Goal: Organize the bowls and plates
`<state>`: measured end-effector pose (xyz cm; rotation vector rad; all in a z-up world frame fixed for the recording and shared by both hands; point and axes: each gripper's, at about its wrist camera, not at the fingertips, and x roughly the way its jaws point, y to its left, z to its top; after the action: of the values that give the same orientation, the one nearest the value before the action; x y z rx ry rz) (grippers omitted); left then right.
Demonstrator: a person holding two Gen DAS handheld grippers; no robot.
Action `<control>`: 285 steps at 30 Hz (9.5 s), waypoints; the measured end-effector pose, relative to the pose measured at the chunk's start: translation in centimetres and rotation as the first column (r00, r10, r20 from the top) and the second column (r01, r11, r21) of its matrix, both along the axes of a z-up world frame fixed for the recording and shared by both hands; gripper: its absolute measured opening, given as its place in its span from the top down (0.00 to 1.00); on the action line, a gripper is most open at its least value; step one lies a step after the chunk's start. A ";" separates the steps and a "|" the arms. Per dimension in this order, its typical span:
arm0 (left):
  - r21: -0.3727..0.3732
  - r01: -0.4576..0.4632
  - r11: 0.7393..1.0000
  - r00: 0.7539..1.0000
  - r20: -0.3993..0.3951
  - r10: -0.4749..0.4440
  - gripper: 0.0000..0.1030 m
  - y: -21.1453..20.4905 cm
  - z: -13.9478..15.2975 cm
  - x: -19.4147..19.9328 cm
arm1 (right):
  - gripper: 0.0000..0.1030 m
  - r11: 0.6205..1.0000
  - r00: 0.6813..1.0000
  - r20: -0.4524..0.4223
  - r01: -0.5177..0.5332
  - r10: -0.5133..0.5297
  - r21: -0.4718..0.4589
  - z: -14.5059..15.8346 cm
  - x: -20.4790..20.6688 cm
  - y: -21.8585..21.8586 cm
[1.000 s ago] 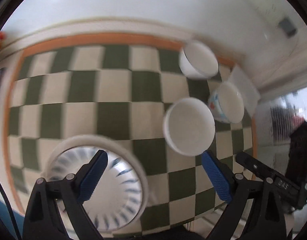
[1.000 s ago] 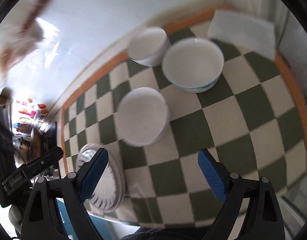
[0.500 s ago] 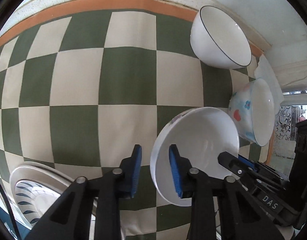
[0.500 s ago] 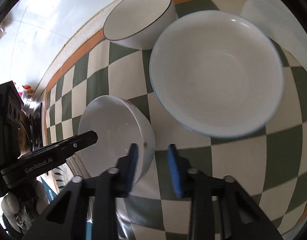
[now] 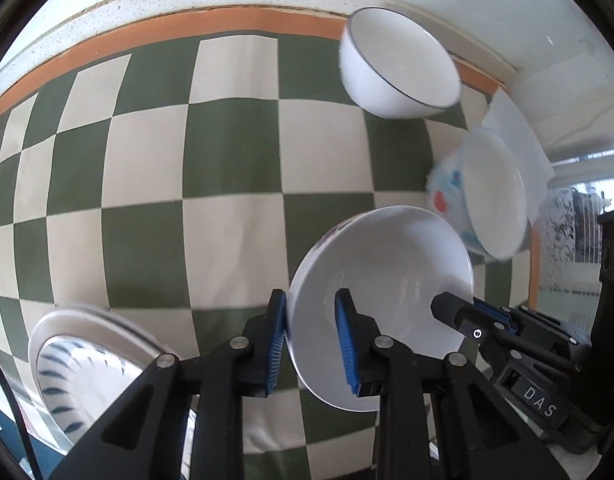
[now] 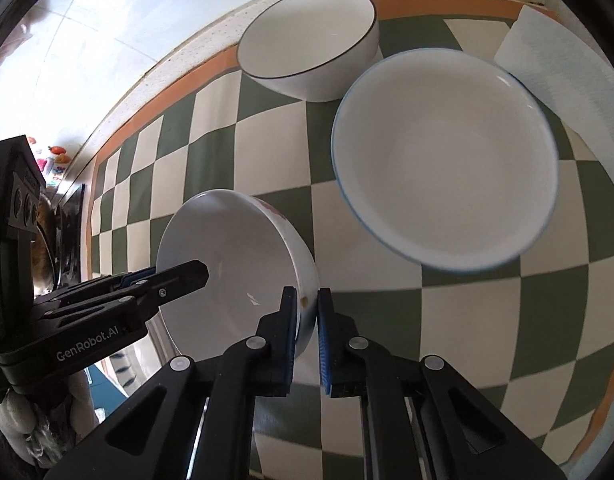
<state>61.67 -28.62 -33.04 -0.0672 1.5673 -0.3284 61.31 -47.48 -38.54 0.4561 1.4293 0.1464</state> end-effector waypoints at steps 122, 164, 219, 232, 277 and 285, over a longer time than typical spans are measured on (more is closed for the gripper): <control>-0.056 0.123 0.991 0.991 0.060 -0.120 0.79 -10.5 4.4 1.6 | 0.88 0.996 0.997 0.045 0.068 -0.065 -0.065 5.7 0.3 -10.4; -0.011 0.107 0.994 0.992 -0.066 -0.108 0.79 -2.2 0.9 -7.6 | 0.85 0.998 0.996 -0.084 -0.040 0.036 -0.055 1.9 -9.2 0.0; -0.026 -0.114 0.993 0.992 -0.053 0.113 0.71 -7.1 -3.4 18.3 | 0.65 0.997 0.998 0.000 0.068 -0.068 0.032 -0.2 18.0 -9.4; 0.004 -0.074 0.997 0.997 0.005 0.074 0.73 -8.5 -1.6 17.3 | 0.91 0.998 0.999 0.006 0.049 -0.049 -0.047 -0.4 18.5 -9.2; -0.062 0.068 0.996 0.990 0.127 -0.059 0.73 -1.6 7.7 -7.7 | 0.91 0.998 0.994 0.092 0.057 -0.053 -0.040 8.1 -11.1 -1.2; -0.046 0.054 0.997 0.996 0.080 -0.050 0.73 -1.1 5.8 -8.2 | 0.91 0.998 0.998 0.055 0.032 -0.029 -0.049 6.3 -10.9 -0.6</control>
<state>53.44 -29.75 -27.27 -0.0502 1.4848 -0.4058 50.38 -48.12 -32.27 0.4294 1.3694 0.0974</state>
